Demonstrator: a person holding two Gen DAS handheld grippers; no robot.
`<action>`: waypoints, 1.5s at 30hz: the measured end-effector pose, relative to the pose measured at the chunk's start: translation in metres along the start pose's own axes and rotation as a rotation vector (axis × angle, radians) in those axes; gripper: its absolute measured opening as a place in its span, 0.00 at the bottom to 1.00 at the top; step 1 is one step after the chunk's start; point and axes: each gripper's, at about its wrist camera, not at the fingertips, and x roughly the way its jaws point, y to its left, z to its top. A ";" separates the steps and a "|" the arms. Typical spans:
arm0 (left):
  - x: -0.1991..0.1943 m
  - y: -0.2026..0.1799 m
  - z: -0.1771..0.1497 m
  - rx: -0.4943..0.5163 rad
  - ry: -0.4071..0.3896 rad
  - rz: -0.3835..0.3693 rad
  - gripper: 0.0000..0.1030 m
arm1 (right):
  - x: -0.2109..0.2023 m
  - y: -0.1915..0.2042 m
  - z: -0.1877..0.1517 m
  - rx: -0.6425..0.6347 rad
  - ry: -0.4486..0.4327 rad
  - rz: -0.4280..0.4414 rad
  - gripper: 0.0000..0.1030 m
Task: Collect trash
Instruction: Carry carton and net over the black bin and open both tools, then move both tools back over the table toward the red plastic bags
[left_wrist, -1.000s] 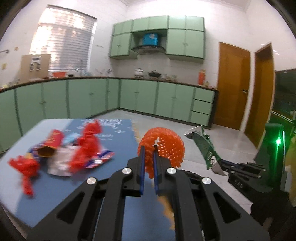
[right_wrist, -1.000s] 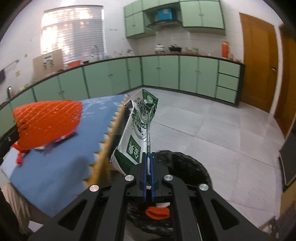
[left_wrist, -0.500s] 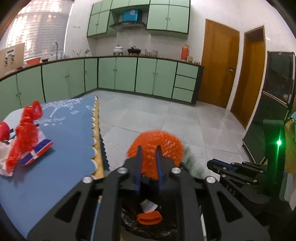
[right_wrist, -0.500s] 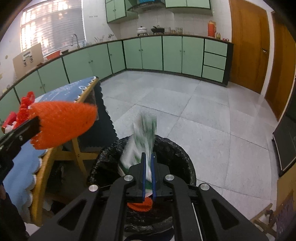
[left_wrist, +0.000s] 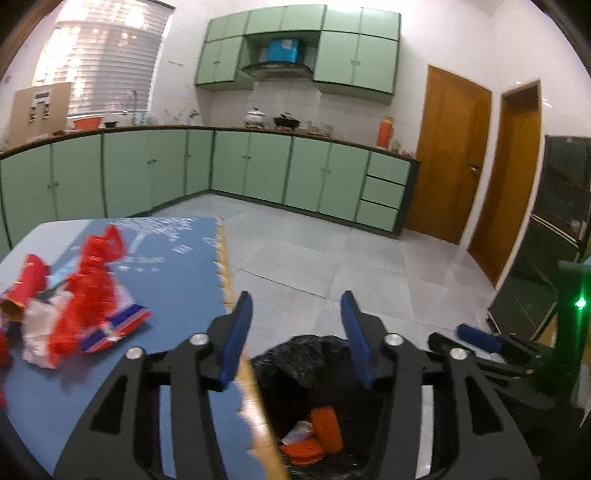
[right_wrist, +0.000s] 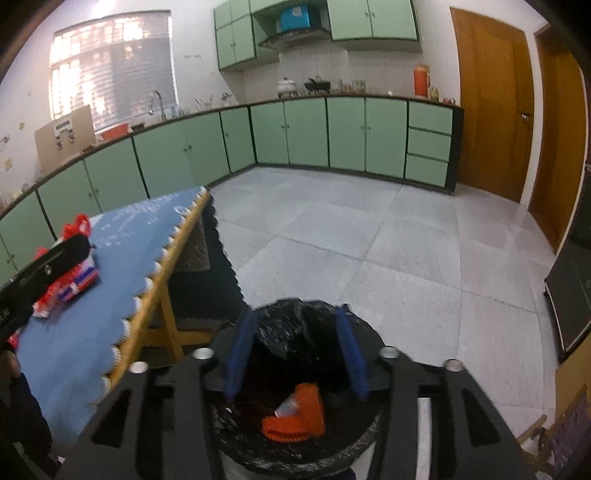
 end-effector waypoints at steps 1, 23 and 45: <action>-0.008 0.007 0.001 -0.005 -0.010 0.017 0.56 | -0.004 0.004 0.003 -0.003 -0.013 0.004 0.62; -0.123 0.204 -0.024 -0.083 0.011 0.596 0.77 | -0.018 0.180 0.013 -0.116 -0.097 0.259 0.92; -0.096 0.256 -0.059 -0.239 0.146 0.572 0.30 | 0.007 0.259 -0.009 -0.220 -0.056 0.339 0.76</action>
